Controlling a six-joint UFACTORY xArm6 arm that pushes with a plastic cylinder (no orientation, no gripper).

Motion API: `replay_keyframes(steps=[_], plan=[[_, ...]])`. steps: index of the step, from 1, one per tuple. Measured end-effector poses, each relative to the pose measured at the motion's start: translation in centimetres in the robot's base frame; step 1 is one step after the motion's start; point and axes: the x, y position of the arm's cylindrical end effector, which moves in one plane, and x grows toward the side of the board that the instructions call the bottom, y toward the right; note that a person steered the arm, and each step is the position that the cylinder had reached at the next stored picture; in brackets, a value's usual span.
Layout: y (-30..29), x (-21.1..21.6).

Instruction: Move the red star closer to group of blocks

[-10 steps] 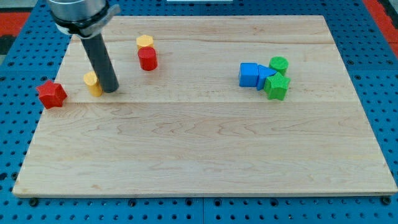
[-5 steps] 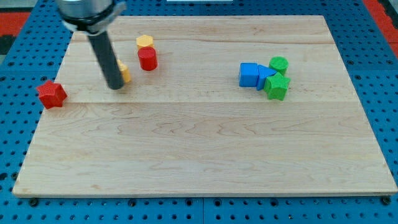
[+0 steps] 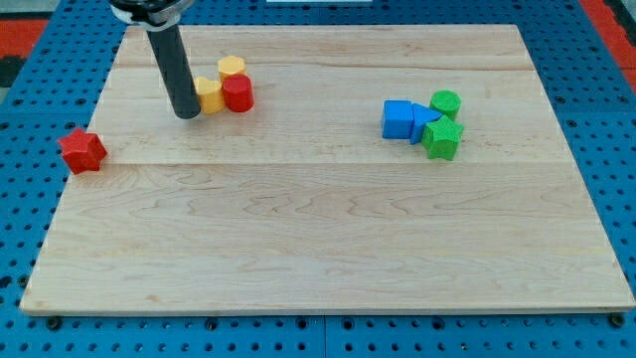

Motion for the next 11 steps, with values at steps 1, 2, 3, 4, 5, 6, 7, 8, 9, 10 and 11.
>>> replay_keyframes(steps=[1,2,3,4,5,6,7,8,9,10,11], plan=[[-2.3,8.1],[-13.8,14.6],[-13.8,14.2],[-13.7,10.2],[-12.7,8.0],[-9.8,5.8],[-8.4,4.1],[-8.5,4.6],[-11.2,4.8],[-13.8,4.3],[-9.4,2.0]])
